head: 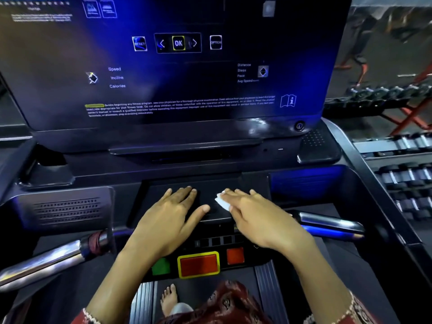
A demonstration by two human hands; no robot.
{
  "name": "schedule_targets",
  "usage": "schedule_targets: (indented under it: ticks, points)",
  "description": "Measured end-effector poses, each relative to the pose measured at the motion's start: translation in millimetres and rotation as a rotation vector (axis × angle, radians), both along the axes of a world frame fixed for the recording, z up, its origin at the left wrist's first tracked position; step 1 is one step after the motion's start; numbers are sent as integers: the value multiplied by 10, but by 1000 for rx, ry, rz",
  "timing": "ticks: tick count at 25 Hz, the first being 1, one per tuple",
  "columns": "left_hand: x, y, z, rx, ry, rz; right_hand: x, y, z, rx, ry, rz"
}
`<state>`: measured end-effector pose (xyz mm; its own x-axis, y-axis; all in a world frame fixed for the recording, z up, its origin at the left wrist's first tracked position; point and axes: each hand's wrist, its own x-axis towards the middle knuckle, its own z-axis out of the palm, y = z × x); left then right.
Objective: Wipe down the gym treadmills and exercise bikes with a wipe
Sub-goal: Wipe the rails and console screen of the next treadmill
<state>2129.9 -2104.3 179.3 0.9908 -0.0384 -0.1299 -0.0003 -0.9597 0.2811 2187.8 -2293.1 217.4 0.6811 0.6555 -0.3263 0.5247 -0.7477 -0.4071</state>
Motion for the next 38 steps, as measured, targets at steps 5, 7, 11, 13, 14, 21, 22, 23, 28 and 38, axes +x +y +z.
schedule_targets:
  ticks: [5, 7, 11, 13, 14, 21, 22, 23, 28, 38]
  points:
    - [-8, -21, 33, 9, 34, 21, 148, 120, -168, 42, -80, -41]
    - [-7, -30, 70, 27, 50, 9, 55, -20, -160, 188, -27, -25]
    - [38, -125, 179, 6, 109, 25, 70, -379, -29, 443, -38, -71]
    - [77, -192, 198, -15, 144, 18, 87, -484, -63, 443, -107, -97]
    - [92, -213, 187, -27, 163, 9, 70, -494, -111, 395, -71, -85]
    - [247, -359, 200, -85, 252, -39, 376, -261, -230, 242, 33, -263]
    - [268, -388, 205, -93, 261, -51, 349, -277, -243, 229, 7, -272]
    - [287, -410, 205, -101, 272, -58, 284, -309, -241, 214, -21, -266]
    - [337, -460, 182, -119, 270, -79, 106, -376, -131, 169, 88, -275]
    - [324, -417, 27, -133, 210, -62, 18, -352, -62, 132, 68, -466]
